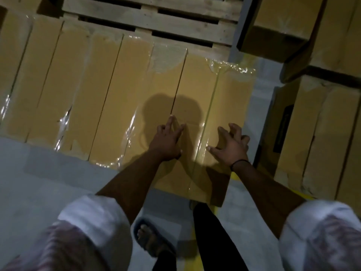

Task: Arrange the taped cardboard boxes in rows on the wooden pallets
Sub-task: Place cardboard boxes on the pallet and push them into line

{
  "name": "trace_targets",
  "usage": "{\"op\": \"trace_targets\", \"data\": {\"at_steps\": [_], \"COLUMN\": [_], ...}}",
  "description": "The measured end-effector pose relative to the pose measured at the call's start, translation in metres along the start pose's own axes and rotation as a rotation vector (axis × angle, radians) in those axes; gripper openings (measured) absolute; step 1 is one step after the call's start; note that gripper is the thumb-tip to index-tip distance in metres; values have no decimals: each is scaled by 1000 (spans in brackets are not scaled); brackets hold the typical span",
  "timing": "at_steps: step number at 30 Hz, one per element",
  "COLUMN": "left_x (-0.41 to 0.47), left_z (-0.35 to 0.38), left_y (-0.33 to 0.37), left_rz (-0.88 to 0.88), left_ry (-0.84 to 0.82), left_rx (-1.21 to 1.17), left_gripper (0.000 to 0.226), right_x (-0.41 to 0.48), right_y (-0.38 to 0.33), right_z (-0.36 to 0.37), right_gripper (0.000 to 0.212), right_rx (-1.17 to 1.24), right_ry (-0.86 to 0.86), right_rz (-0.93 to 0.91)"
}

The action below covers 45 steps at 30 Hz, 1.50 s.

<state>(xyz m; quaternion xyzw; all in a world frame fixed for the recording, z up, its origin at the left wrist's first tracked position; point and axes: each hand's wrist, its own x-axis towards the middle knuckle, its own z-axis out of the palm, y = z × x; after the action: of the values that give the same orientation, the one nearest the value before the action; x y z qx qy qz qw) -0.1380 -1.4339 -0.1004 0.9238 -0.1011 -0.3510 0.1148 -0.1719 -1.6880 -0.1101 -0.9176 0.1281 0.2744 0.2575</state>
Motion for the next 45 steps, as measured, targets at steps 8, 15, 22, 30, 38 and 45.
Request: {"op": "trace_targets", "data": {"at_steps": [8, 15, 22, 30, 38, 45], "left_x": [-55, -119, -134, -119, -118, -116], "left_z": [26, 87, 112, 111, 107, 112], "left_y": [-22, -58, -73, -84, -84, -91], "left_rz": [70, 171, 209, 242, 208, 265], "left_ry": [-65, -35, 207, 317, 299, 404], "left_rx": [155, 333, 252, 224, 216, 199], "left_gripper": [123, 141, 111, 115, 107, 102], "right_x": [-63, -144, -178, -166, -160, -154], "right_y": [-8, 9, 21, 29, 27, 26], "right_z": [29, 113, 172, 167, 158, 154], "right_gripper": [87, 108, 102, 78, 77, 78], "right_rx": [13, -41, -175, -164, -163, -153], "right_ry": [-100, -38, 108, 226, 241, 228], "right_rz": [64, 78, 72, 29, 22, 25]}}
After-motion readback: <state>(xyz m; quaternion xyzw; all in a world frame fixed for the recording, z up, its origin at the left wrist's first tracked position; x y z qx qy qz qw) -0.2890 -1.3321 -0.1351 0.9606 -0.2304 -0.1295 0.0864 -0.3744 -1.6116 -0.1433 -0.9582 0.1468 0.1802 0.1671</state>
